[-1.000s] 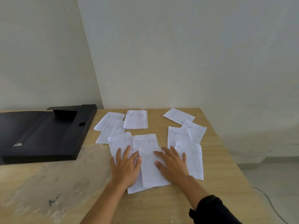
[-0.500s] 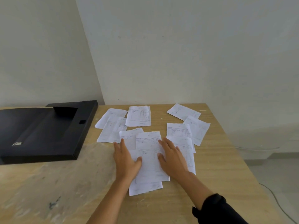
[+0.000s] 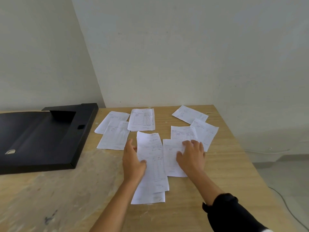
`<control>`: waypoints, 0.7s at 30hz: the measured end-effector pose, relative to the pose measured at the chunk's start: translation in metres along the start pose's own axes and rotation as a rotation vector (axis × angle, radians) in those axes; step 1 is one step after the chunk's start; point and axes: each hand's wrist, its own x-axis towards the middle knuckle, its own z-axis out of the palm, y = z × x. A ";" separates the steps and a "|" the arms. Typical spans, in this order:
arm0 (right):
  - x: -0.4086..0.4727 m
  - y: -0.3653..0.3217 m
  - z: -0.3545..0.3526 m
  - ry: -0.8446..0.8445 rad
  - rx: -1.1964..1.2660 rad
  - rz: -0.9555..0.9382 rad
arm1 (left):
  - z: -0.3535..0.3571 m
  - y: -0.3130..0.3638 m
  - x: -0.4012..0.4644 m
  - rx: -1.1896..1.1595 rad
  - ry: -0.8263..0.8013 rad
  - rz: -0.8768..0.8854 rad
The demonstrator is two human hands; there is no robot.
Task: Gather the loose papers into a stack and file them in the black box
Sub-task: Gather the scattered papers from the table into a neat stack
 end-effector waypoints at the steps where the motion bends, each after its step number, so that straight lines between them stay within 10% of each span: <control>1: 0.003 0.000 -0.002 -0.017 -0.009 0.048 | -0.001 0.001 0.002 -0.001 0.021 0.002; 21: 0.018 -0.035 0.010 -0.232 0.947 0.044 | 0.006 0.019 0.045 -0.320 -0.089 -0.153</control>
